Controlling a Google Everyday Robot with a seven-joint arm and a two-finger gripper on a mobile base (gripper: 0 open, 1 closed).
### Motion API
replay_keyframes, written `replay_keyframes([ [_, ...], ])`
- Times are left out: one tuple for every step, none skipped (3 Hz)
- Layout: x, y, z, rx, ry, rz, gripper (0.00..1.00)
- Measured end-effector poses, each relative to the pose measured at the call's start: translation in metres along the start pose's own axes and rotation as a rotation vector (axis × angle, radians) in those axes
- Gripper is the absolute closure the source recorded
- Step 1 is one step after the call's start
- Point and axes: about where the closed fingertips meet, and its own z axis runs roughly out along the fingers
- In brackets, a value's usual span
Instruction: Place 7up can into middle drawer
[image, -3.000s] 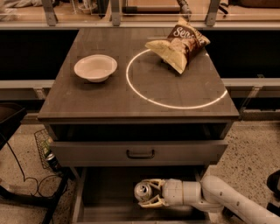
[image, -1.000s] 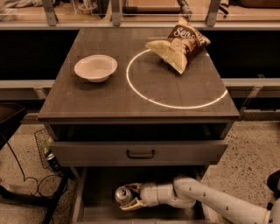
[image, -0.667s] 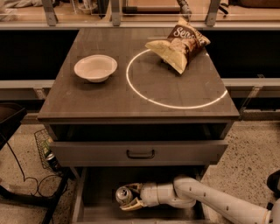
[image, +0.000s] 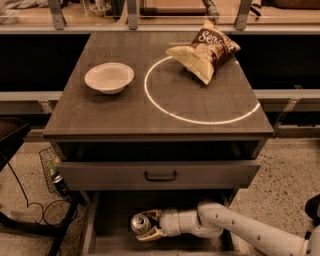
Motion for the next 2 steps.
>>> replay_keyframes([
  [-0.0005,0.0009,0.0015,-0.003,-0.002,0.000,0.40],
  [-0.0011,0.0018,0.0032,-0.006,-0.004,0.001,0.16],
])
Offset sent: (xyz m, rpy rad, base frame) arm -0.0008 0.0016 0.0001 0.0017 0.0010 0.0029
